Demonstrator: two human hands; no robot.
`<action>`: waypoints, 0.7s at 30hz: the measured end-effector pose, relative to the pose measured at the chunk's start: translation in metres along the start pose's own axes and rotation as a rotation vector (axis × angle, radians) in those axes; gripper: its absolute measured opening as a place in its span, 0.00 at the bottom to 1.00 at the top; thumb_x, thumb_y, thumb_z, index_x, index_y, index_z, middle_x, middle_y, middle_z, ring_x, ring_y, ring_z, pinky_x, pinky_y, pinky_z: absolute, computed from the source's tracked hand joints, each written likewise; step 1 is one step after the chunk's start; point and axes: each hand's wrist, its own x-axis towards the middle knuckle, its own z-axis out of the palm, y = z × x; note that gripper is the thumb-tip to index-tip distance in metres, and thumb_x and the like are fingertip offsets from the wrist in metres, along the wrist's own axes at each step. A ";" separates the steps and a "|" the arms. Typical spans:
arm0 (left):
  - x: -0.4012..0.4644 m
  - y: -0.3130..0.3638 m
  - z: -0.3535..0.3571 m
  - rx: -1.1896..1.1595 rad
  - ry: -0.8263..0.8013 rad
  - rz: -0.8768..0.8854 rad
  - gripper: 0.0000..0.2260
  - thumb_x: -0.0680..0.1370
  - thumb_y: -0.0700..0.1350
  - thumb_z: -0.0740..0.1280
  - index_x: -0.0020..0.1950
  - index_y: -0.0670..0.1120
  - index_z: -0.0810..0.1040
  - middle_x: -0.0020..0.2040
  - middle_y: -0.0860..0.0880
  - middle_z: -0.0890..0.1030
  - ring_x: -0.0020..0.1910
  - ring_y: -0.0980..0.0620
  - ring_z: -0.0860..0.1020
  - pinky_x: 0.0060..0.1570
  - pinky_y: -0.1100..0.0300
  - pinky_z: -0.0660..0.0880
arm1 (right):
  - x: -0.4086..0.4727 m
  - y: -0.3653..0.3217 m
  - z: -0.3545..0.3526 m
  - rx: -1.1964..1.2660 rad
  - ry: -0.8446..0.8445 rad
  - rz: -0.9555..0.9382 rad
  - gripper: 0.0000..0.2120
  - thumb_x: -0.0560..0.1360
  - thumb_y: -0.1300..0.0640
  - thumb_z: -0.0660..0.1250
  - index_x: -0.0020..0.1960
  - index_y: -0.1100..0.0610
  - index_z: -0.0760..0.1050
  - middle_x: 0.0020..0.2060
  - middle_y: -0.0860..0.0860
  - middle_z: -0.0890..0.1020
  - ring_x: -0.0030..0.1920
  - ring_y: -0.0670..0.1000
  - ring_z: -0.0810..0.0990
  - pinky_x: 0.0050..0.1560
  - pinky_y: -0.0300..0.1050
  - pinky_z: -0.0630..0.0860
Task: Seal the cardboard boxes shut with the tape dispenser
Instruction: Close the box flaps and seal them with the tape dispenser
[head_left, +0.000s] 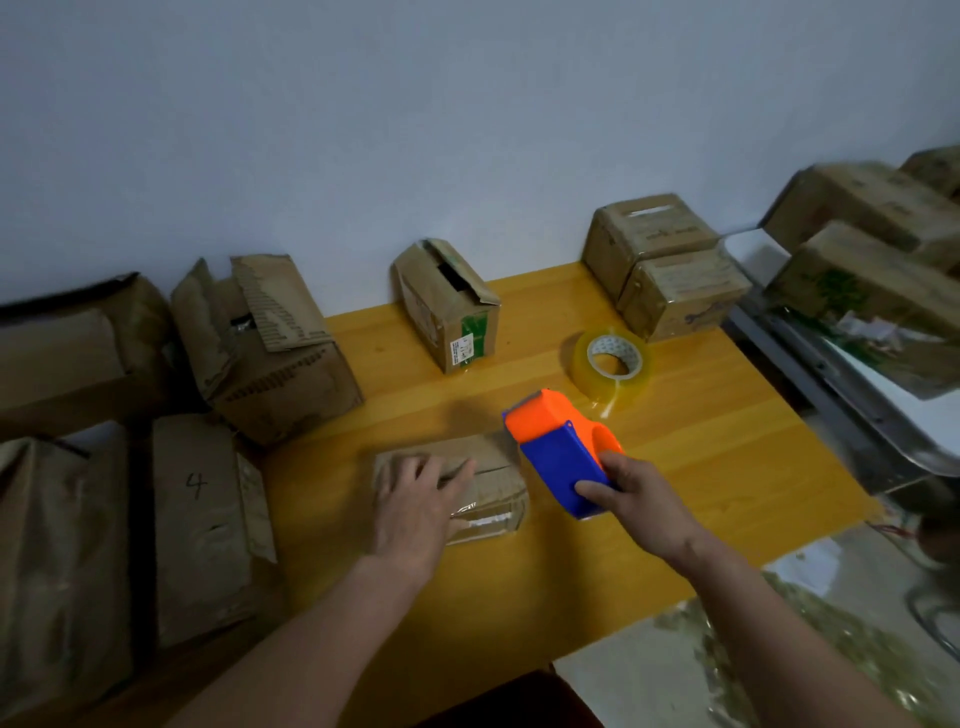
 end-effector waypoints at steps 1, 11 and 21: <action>-0.001 -0.001 0.001 -0.036 0.024 0.007 0.32 0.78 0.59 0.62 0.78 0.59 0.50 0.71 0.53 0.64 0.67 0.49 0.61 0.71 0.51 0.57 | -0.001 -0.009 -0.006 0.059 -0.056 -0.023 0.05 0.76 0.68 0.66 0.49 0.71 0.75 0.42 0.61 0.81 0.41 0.52 0.78 0.43 0.45 0.73; -0.015 -0.048 -0.001 -0.495 0.050 0.106 0.30 0.75 0.43 0.71 0.75 0.53 0.65 0.75 0.48 0.60 0.73 0.49 0.58 0.70 0.61 0.56 | 0.014 -0.078 0.003 0.136 -0.556 -0.003 0.10 0.75 0.64 0.67 0.56 0.66 0.78 0.50 0.54 0.84 0.52 0.49 0.82 0.53 0.43 0.77; -0.028 -0.057 0.024 -0.466 0.116 -0.067 0.33 0.73 0.53 0.72 0.75 0.57 0.63 0.76 0.59 0.60 0.75 0.56 0.53 0.75 0.52 0.46 | 0.041 -0.089 0.011 -0.060 -0.623 0.104 0.12 0.76 0.62 0.67 0.58 0.61 0.79 0.55 0.56 0.83 0.53 0.51 0.82 0.57 0.46 0.77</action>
